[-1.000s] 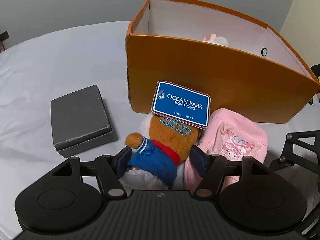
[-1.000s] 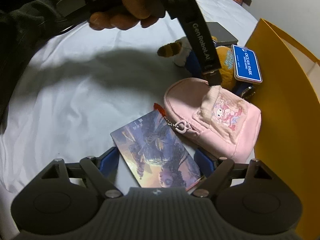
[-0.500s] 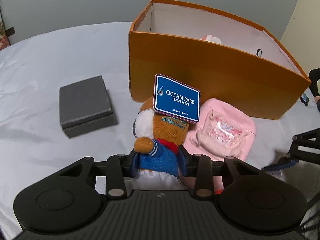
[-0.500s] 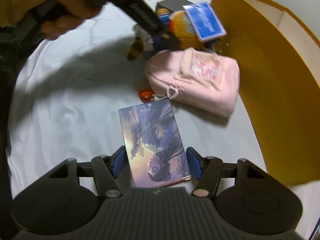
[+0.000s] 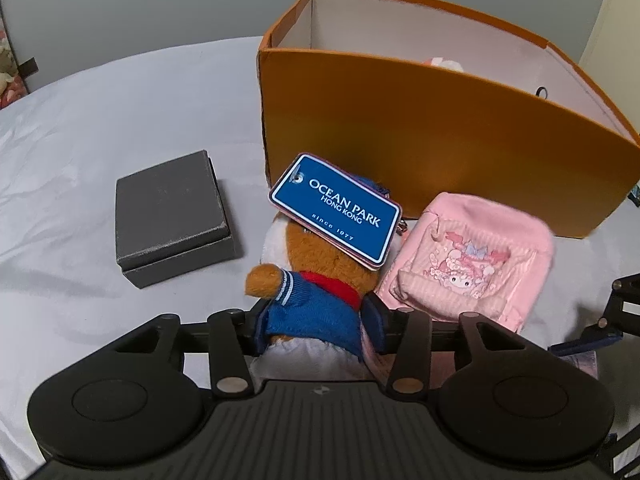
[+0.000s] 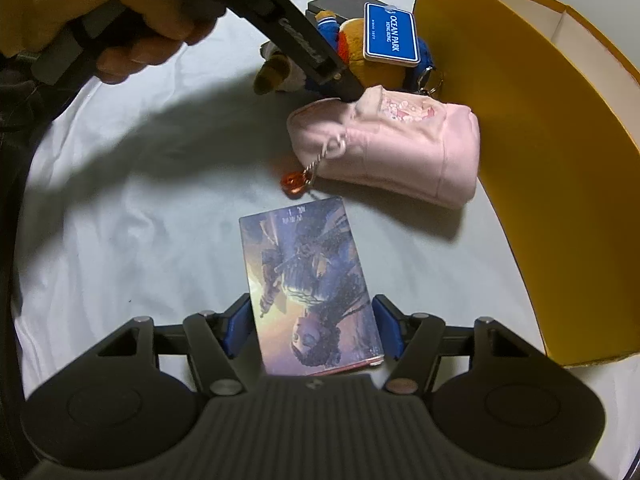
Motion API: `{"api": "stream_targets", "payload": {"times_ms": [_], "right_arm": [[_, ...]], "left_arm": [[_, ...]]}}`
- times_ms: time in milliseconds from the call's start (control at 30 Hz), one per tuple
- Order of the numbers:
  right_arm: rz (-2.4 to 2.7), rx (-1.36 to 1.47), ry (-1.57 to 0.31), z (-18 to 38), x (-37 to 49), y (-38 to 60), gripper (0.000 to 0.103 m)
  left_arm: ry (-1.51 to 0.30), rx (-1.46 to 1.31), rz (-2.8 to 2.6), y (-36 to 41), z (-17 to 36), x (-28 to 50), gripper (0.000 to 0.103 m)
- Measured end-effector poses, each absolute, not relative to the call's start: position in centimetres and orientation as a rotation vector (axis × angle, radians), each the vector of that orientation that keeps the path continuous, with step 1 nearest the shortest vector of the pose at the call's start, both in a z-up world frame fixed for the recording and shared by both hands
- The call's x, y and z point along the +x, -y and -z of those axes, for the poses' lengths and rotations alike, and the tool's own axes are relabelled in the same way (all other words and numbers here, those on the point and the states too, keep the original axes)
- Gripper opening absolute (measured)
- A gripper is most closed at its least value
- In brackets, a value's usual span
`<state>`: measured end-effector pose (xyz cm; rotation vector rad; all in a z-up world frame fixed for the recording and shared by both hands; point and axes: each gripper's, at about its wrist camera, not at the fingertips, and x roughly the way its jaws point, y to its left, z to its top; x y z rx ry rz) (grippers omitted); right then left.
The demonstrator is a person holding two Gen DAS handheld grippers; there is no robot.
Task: Organize objects
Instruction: 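Grasp the plush bear with the left gripper while the right gripper grasps the photo card box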
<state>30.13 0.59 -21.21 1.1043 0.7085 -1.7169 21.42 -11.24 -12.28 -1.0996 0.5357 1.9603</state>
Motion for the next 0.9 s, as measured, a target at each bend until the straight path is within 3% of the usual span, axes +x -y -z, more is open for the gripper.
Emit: {"api": "stream_targets", "payload": {"times_ms": [100,200,267,367,633,900], "right_arm": [[1.724,1.102,-0.707,21.3,30.3,-0.5,0.066],[1.726,1.103,-0.705,21.2,30.5,-0.6,0.066],[1.73,1.106,-0.702,21.2,30.6,-0.7,0.065],[1.74,1.116,-0.69,21.0,30.8,-0.7,0.064],[1.778,1.135,-0.657,20.2,31.8,-2.0,0.063],[1.845,1.126,-0.628,18.0,27.6,-3.1,0.062]], "left_arm": [[-0.531,-1.117,-1.973,11.2,12.9,21.1,0.067],[-0.501,-1.128,-1.974,11.4,13.1,20.7,0.068],[-0.466,-1.138,-1.955,11.6,13.1,20.6,0.053],[-0.463,-1.139,-1.951,11.6,12.9,20.9,0.044],[-0.41,-1.137,-1.975,12.9,11.3,22.2,0.043],[-0.411,-1.099,-2.015,13.8,8.7,23.3,0.043]]}}
